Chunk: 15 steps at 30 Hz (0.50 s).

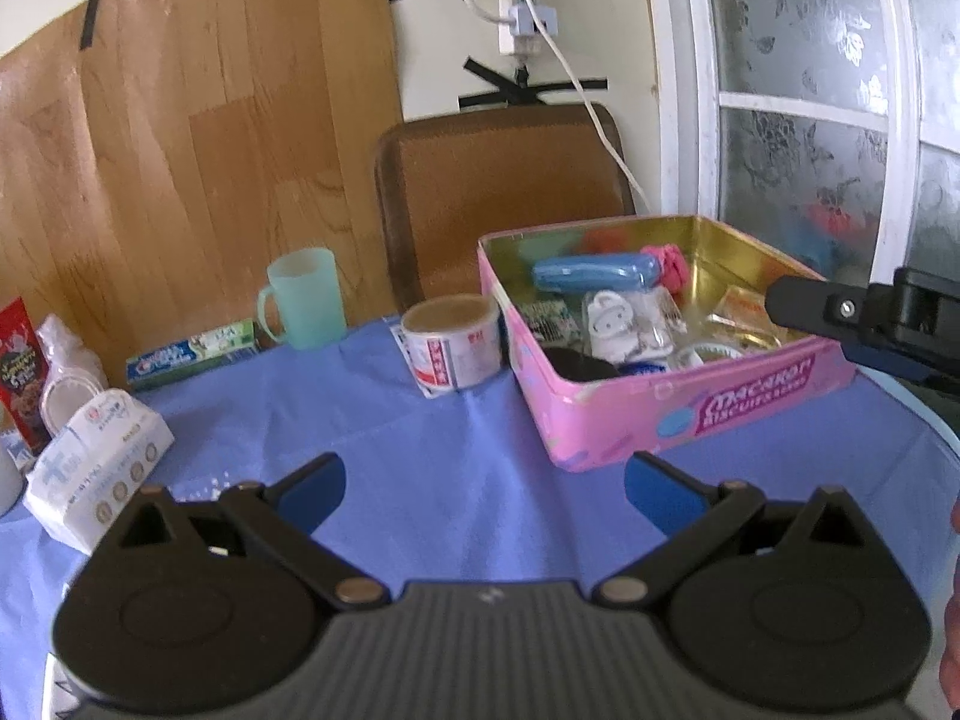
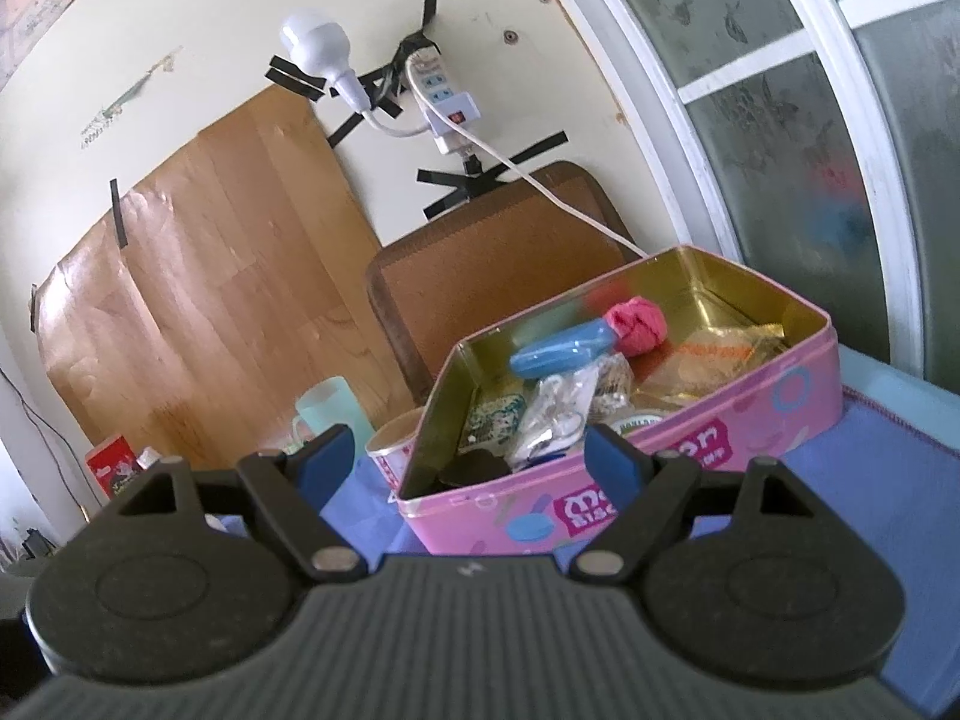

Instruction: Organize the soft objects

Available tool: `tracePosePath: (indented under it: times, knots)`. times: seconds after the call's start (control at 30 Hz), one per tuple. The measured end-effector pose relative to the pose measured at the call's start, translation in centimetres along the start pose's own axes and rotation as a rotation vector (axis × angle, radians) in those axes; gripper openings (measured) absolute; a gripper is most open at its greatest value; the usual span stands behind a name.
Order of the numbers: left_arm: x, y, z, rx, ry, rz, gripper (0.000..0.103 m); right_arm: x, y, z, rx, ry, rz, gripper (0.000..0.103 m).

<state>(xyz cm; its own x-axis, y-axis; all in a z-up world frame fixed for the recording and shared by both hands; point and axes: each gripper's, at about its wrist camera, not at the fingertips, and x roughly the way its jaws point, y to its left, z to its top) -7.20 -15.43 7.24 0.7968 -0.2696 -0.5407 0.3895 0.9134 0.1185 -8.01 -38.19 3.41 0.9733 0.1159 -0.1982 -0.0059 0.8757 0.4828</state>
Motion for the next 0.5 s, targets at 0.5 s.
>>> tracePosePath:
  times: [0.5]
  knots:
    - [2.5,-0.1,-1.2,0.003,0.089,-0.004,0.103,1.4,-1.2,-0.8,0.035,0.048,-0.015,0.086]
